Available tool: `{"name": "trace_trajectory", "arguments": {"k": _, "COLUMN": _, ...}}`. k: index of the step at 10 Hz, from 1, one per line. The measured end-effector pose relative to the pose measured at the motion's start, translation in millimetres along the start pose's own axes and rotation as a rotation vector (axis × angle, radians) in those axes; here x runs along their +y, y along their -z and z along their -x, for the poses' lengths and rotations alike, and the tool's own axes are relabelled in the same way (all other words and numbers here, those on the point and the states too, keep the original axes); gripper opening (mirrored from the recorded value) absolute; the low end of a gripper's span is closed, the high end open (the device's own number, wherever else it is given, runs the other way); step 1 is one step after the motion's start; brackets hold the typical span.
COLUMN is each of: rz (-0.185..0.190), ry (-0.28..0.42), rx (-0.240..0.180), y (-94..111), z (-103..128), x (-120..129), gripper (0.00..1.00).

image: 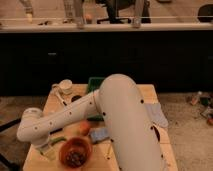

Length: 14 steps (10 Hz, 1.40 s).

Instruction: Place pepper in paper cup

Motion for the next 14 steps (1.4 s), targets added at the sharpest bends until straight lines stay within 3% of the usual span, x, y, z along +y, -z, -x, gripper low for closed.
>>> {"name": "trace_trajectory", "arguments": {"k": 5, "rz": 0.055, "ry": 0.032, "rx": 0.002, "y": -19.9, "z": 2.6, "x": -10.4, "gripper": 0.76}}
{"name": "trace_trajectory", "arguments": {"k": 11, "rz": 0.064, "ry": 0.041, "rx": 0.0, "y": -18.4, "z": 1.5, "x": -13.3, "gripper": 0.16}}
{"name": "trace_trajectory", "arguments": {"k": 13, "rz": 0.07, "ry": 0.048, "rx": 0.004, "y": -17.7, "z": 2.6, "x": -10.7, "gripper": 0.01}}
{"name": "trace_trajectory", "arguments": {"k": 14, "rz": 0.072, "ry": 0.048, "rx": 0.005, "y": -17.4, "z": 1.9, "x": -9.9, "gripper": 0.0}}
